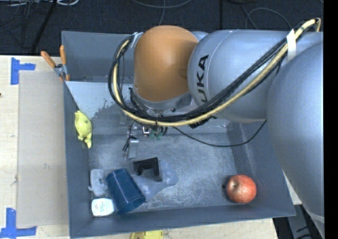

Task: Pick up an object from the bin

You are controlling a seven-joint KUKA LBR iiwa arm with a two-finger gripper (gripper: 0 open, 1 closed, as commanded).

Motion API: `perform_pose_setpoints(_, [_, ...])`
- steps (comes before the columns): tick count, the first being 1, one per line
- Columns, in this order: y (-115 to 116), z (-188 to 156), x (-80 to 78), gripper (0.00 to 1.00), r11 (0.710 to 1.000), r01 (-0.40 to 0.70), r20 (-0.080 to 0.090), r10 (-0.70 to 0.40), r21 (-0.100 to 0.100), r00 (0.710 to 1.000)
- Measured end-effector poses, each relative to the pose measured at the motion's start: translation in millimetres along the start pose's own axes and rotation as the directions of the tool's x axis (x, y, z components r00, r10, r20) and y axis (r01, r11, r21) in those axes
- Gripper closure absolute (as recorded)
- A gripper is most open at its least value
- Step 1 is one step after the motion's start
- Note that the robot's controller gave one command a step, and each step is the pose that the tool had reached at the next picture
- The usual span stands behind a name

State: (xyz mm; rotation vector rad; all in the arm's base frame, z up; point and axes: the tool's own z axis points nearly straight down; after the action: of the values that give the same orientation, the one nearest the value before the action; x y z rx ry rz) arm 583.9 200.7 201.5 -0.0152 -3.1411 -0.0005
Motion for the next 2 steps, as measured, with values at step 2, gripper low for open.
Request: perform_pose_setpoints(2, [-61, 49, 55.5, 0.00, 0.995, 0.097, -0.001, -0.097, 0.002, 0.995])
